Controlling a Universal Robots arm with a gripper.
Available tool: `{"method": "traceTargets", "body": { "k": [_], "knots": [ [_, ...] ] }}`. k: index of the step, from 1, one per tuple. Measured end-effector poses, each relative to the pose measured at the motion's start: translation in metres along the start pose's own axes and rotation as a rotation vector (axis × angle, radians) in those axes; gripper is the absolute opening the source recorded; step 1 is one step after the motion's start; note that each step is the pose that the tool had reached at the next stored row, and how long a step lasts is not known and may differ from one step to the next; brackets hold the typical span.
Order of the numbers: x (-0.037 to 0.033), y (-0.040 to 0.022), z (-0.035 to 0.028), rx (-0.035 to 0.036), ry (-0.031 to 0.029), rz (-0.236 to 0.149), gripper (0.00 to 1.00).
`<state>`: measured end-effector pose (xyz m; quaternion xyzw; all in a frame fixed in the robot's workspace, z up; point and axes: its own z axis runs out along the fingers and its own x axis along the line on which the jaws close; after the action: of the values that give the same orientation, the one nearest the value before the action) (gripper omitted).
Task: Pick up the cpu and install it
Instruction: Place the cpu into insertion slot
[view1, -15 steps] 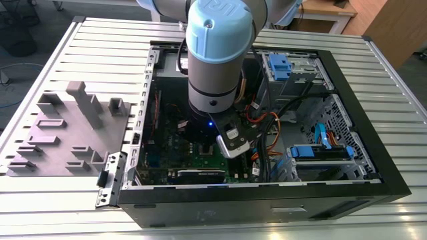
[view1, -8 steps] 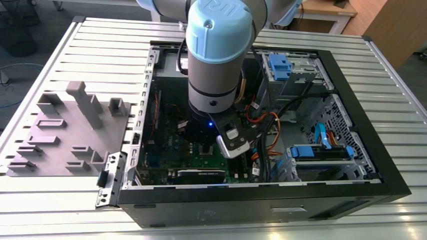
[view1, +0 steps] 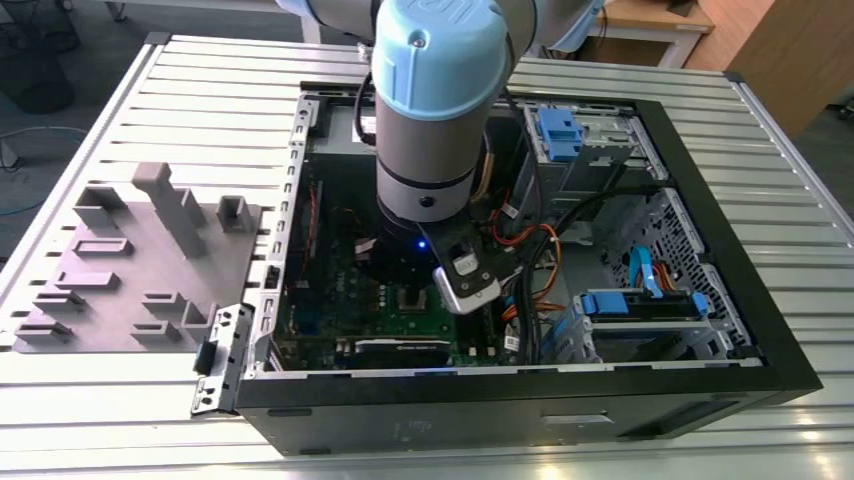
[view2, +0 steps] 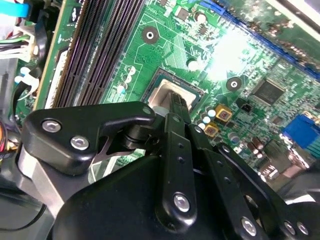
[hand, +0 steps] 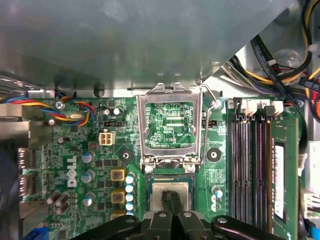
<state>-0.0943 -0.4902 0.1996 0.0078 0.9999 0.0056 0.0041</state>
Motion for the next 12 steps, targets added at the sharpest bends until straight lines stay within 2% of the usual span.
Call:
{"method": "traceTargets", "body": {
  "k": [7,12],
  "knots": [
    [-0.0001,0.0001,-0.0137,0.0000,0.0000,0.000,0.11],
    [-0.0002,0.0002,-0.0195,-0.0001,0.0000,0.000,0.11]
  ]
}}
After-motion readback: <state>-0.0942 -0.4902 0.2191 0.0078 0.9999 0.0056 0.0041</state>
